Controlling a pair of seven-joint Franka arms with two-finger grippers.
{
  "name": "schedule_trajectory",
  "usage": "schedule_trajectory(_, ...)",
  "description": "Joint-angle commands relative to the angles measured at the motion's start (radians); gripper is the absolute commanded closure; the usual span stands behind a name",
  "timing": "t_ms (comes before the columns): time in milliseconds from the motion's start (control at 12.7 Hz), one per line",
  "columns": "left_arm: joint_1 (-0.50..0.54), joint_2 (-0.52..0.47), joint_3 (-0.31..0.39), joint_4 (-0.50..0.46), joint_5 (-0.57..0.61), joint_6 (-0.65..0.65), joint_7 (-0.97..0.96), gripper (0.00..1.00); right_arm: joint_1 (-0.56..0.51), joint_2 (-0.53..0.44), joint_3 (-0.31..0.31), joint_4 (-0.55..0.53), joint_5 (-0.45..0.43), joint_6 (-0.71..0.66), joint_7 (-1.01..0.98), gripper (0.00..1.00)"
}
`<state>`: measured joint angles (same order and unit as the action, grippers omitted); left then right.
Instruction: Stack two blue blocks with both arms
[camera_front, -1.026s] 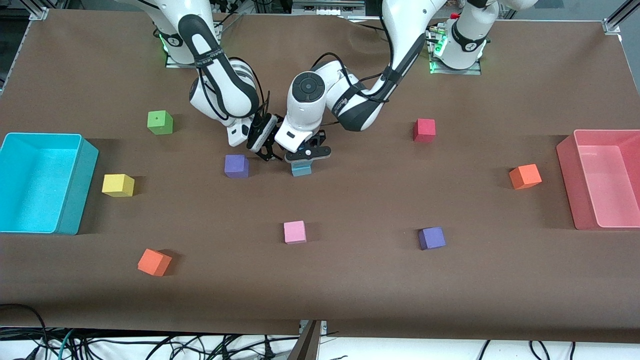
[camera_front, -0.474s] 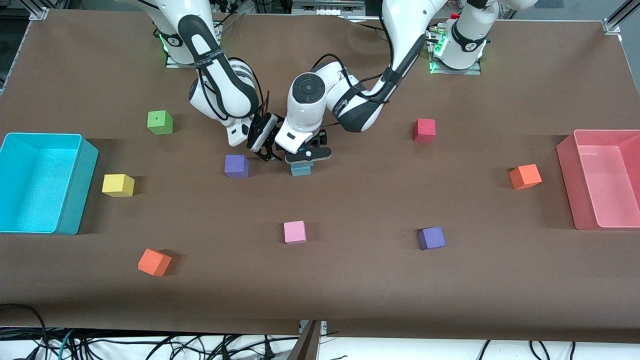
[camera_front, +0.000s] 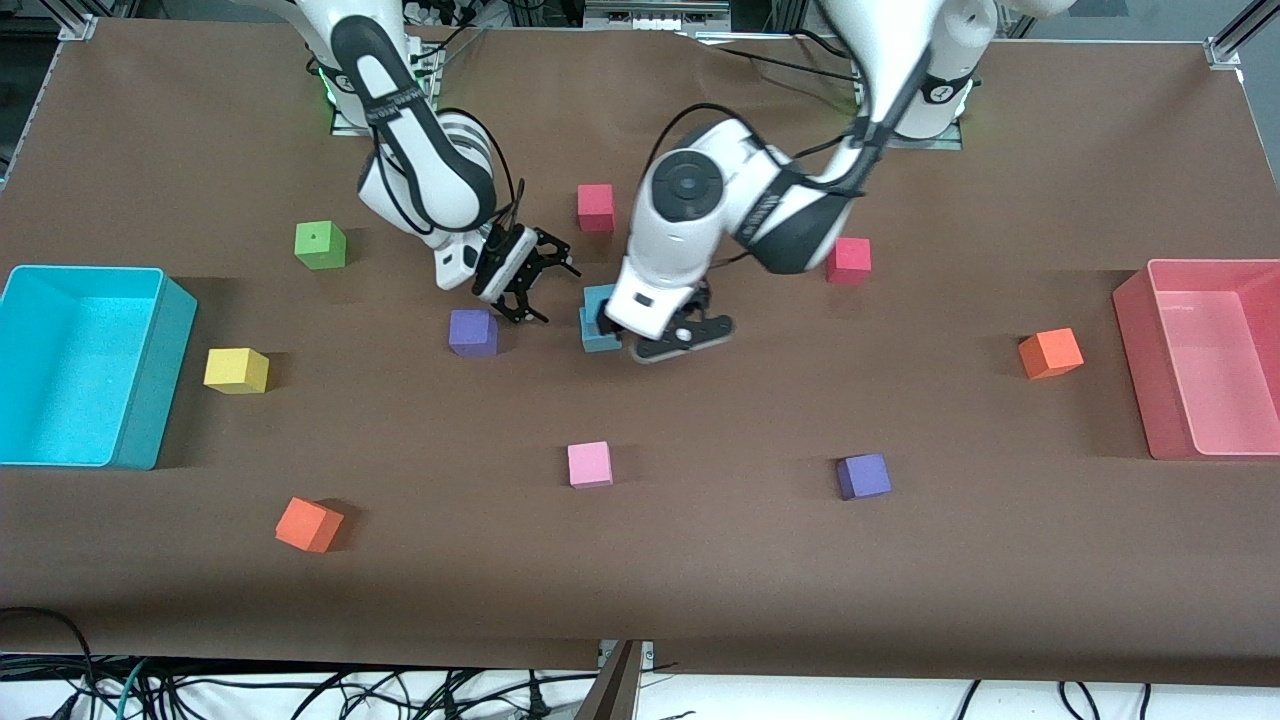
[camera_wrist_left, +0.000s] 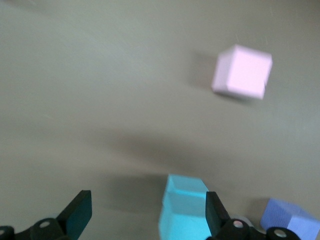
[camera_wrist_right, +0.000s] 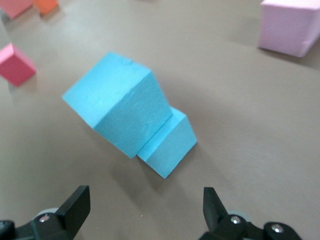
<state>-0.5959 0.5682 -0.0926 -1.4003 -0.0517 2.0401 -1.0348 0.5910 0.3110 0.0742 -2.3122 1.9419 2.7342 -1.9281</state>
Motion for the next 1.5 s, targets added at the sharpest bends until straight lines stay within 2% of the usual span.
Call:
schedule_trajectory(0, 0.146, -0.169, -0.048, -0.124, -0.022, -0.073, 0.115, 0.00, -0.007, -0.151, 0.004, -0.098, 0.002, -0.022, 0.173, 0.00)
schedule_trajectory(316, 0.336, -0.382, -0.055, -0.207, -0.031, -0.263, 0.353, 0.00, -0.007, -0.219, 0.002, -0.113, -0.017, -0.102, 0.530, 0.00)
schedule_trajectory(474, 0.437, -0.453, -0.053, -0.212, -0.030, -0.381, 0.519, 0.00, -0.031, -0.237, -0.017, -0.113, -0.075, -0.221, 0.723, 0.00)
schedule_trajectory(553, 0.480, -0.484, -0.047, -0.213, -0.023, -0.420, 0.612, 0.00, -0.033, -0.248, -0.055, -0.107, -0.171, -0.290, 0.830, 0.00)
schedule_trajectory(632, 0.508, -0.501, -0.030, -0.213, -0.017, -0.454, 0.695, 0.00, -0.034, -0.253, -0.103, -0.098, -0.304, -0.371, 0.932, 0.00)
schedule_trajectory(789, 0.528, -0.528, 0.042, -0.221, -0.013, -0.486, 0.821, 0.00, -0.043, -0.274, -0.197, -0.069, -0.563, -0.493, 1.078, 0.00)
schedule_trajectory(947, 0.533, -0.541, 0.091, -0.223, -0.008, -0.491, 0.898, 0.00, -0.071, -0.299, -0.243, -0.035, -0.812, -0.566, 1.174, 0.00)
schedule_trajectory(1026, 0.541, -0.545, 0.094, -0.224, 0.013, -0.494, 0.910, 0.00, -0.082, -0.305, -0.267, -0.009, -0.931, -0.611, 1.230, 0.00)
schedule_trajectory(1105, 0.544, -0.550, 0.094, -0.224, 0.026, -0.503, 0.923, 0.00, -0.092, -0.308, -0.275, 0.025, -1.054, -0.651, 1.298, 0.00)
schedule_trajectory(1263, 0.545, -0.559, 0.096, -0.224, 0.027, -0.514, 0.923, 0.00, -0.120, -0.314, -0.287, 0.117, -1.357, -0.735, 1.487, 0.00)
schedule_trajectory(1421, 0.545, -0.559, 0.097, -0.224, 0.032, -0.518, 0.923, 0.00, -0.172, -0.322, -0.284, 0.216, -1.594, -0.822, 1.723, 0.00)
